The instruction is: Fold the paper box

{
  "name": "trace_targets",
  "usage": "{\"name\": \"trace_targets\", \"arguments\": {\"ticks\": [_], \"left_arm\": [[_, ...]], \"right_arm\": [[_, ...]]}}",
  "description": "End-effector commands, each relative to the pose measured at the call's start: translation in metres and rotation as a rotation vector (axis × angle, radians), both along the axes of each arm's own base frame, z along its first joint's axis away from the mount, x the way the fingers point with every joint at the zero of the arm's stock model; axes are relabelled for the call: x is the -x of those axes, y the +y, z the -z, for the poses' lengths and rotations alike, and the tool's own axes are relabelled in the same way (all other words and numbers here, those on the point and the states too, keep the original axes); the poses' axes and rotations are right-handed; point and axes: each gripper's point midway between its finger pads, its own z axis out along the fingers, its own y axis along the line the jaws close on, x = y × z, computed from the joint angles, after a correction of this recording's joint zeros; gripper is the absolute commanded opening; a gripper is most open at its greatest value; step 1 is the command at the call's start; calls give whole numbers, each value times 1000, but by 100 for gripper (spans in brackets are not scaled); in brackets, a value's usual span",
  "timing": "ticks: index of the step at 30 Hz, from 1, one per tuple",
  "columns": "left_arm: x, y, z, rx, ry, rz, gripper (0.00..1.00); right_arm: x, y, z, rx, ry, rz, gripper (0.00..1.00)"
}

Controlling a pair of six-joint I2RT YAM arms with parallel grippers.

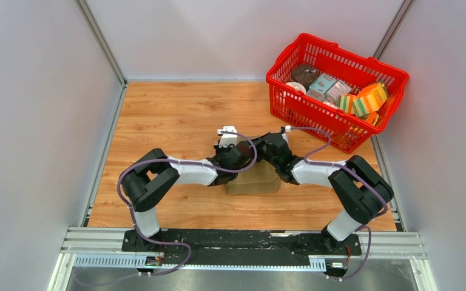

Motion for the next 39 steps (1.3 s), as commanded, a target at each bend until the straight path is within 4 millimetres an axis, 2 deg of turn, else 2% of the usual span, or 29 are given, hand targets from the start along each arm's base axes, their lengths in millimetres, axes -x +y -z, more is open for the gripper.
{"name": "trace_targets", "arguments": {"ticks": [1,2,3,4,5,9,11,12,13,15,16,18,19,21,22,23,25,26,27,29,30,31,32,33,35,36,39], "left_arm": [[-11,17,-3,-65,18,-56,15],[-10,19,-2,-80,27,-68,12],[-14,21,-7,-96,13,-100,0],[-8,30,-3,-134,41,-134,0],[-9,32,-4,-141,40,-148,0],[-11,32,-5,-156,40,-154,0],[-13,28,-7,-134,29,-140,0],[-10,25,-4,-116,43,-99,0],[-16,16,-11,-89,8,-57,0],[-11,16,-8,-79,5,-17,0],[-13,13,-10,-52,-17,-12,0],[-11,13,-9,-47,-15,8,0],[-11,12,-10,-40,-17,14,0],[-11,9,-11,-34,-12,27,0],[-11,9,-11,-32,-12,26,0],[-10,10,-10,-30,-10,24,0],[-9,9,-11,-22,-9,28,0],[-7,10,-10,-19,-5,32,0],[-7,9,-13,-6,-9,38,0],[-4,11,-10,4,-10,37,0],[-3,10,-13,20,-16,46,0],[-5,7,-16,48,-37,56,0],[-3,8,-14,46,-36,66,0],[-2,6,-14,53,-37,76,0],[-3,6,-14,52,-39,76,0],[-3,6,-14,53,-40,74,0],[-3,5,-9,48,-32,74,0]], "right_arm": [[25,10,11,29,44,-101,0],[25,10,9,22,44,-101,0],[26,10,10,22,45,-99,0],[27,10,7,14,45,-99,0],[29,8,6,12,45,-97,0],[31,4,-1,28,35,-85,0],[30,1,-3,43,22,-75,5],[29,1,-4,62,-1,-89,8],[27,0,-7,74,-24,-91,20],[24,-5,-14,97,-73,-89,31],[21,-9,-25,145,-150,-99,40],[23,-20,-29,247,-185,-112,55],[25,-22,-43,307,-258,-156,64],[35,-36,-40,432,-243,-195,69],[39,-42,-58,456,-289,-207,73],[48,-58,-50,581,-269,-254,73],[50,-77,-58,689,-294,-258,80],[52,-85,-65,752,-321,-298,81],[45,-101,-65,778,-286,-289,82],[49,-105,-61,784,-250,-391,82],[38,-111,-71,786,-258,-376,82],[40,-102,-75,753,-273,-438,82],[40,-101,-70,769,-252,-473,81],[29,-95,-73,791,-257,-500,81],[25,-94,-61,828,-202,-551,76],[14,-92,-59,852,-182,-559,74],[2,-91,-48,868,-163,-562,71]]}}
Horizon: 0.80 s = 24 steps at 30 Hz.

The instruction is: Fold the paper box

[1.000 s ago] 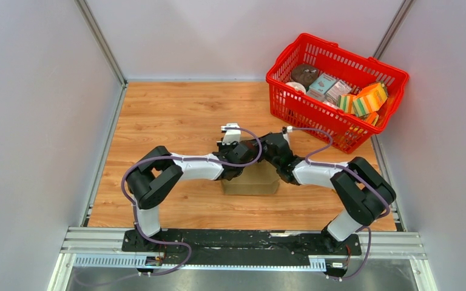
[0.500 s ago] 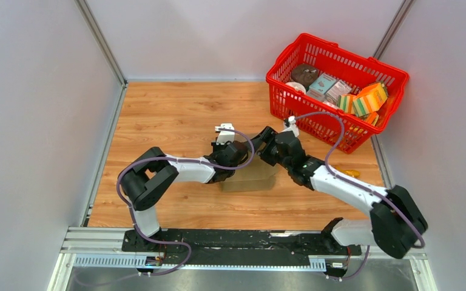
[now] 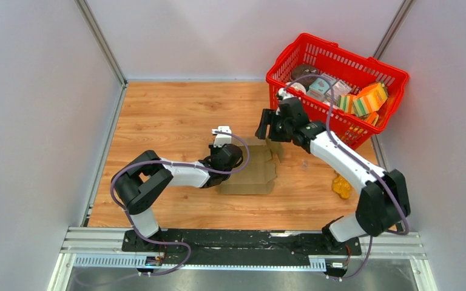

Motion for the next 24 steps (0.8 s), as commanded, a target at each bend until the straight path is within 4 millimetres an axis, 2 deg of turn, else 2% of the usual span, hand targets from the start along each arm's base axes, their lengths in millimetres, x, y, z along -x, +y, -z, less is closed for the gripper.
{"name": "trace_targets", "arguments": {"ticks": [1,3,6,7,8,9,10,11,13,15,24], "left_arm": [[-4,-6,-8,26,-22,17,0],[-3,1,-5,-24,-11,-6,0],[-4,-5,-8,12,-19,12,0],[-4,-7,-8,17,-19,15,0],[-4,-8,-6,16,-16,18,0],[-4,-7,-5,12,-14,15,0],[-5,-7,-5,11,-14,13,0],[-5,-8,-7,15,-16,14,0],[-5,-9,-7,17,-16,15,0],[-5,-8,-7,18,-18,14,0],[-5,-7,-8,16,-19,10,0]], "right_arm": [[2,7,22,71,92,-103,69],[0,9,29,55,116,-82,68],[-2,6,41,19,132,-22,65],[-6,11,37,-35,123,-9,63],[-2,10,46,-52,147,-2,61],[-3,7,48,-83,158,20,60],[-6,13,44,-135,144,7,56],[-2,14,51,-176,170,21,54],[-10,17,44,-266,144,21,50],[-12,13,50,-316,166,52,47],[-15,12,50,-413,157,57,0]]}}
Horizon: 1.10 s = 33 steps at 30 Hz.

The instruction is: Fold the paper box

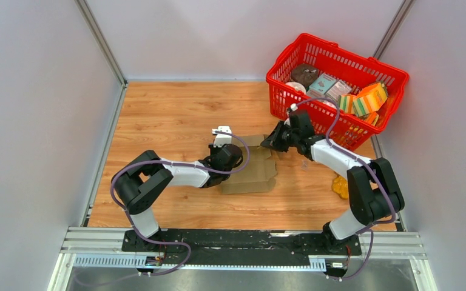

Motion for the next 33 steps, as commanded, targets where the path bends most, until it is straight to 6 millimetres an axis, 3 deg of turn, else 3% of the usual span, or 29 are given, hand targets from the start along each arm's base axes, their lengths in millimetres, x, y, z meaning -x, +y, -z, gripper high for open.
{"name": "trace_targets", "arguments": {"ticks": [1,4,5,6,7,9,11,14,15,17,21,22,29,33], "left_arm": [[-5,-8,-9,29,-22,4,0],[-5,-8,-8,30,-18,4,0],[-4,-8,-8,32,-17,3,0],[-4,-7,-7,30,-15,2,0],[-4,-7,-8,30,-14,2,0],[-3,-6,-8,35,-15,-2,0],[-4,-6,-9,39,-17,-4,0],[-3,-6,-9,37,-16,-4,0],[-4,-6,-9,36,-15,-4,0],[-3,-6,-9,34,-15,-6,0],[-3,-6,-8,35,-14,-6,0],[-3,-6,-8,35,-13,-7,0],[-4,-4,-8,23,-13,-15,0],[-5,-6,-8,28,-15,-14,0]], "right_arm": [[-10,4,-24,-88,-79,10,0],[-9,-2,-24,-60,-88,13,4],[-8,-5,-23,-38,-87,13,10],[-7,-8,-22,-12,-91,12,33],[-4,-17,-15,44,-76,35,43],[2,-26,-17,126,-118,16,52],[8,-38,-10,226,-138,8,54],[12,-37,-3,297,-151,-32,50],[9,-41,0,331,-154,-11,42],[7,-41,4,373,-162,-7,36],[-6,-51,16,505,-163,54,4],[-8,-53,19,536,-163,60,2],[-16,-52,42,614,-152,65,0],[-17,-42,53,581,-152,37,0]]}}
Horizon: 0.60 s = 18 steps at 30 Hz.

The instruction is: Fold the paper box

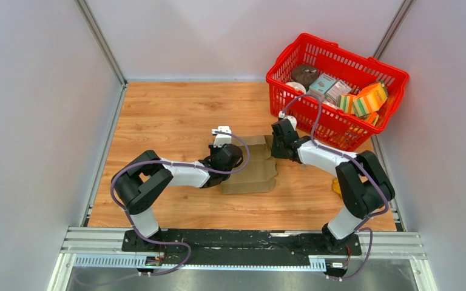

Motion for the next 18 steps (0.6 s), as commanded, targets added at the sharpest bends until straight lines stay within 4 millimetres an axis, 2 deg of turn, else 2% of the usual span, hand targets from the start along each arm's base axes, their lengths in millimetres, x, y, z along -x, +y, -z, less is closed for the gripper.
{"name": "trace_targets", "arguments": {"ticks": [1,4,11,13,18], "left_arm": [[-5,-6,-8,21,-15,-7,0],[-5,-5,-7,14,-13,-8,0],[-5,-5,-7,10,-12,-11,0],[-5,-5,-7,11,-11,-10,0],[-5,-4,-6,6,-9,-12,0]], "right_arm": [[-20,12,-7,-22,-73,-15,0],[-19,25,-5,-74,-68,-58,0],[-10,59,-25,-262,-88,-145,0],[-8,66,-23,-300,-71,-157,0],[-6,68,-6,-287,-16,-145,0]]}}
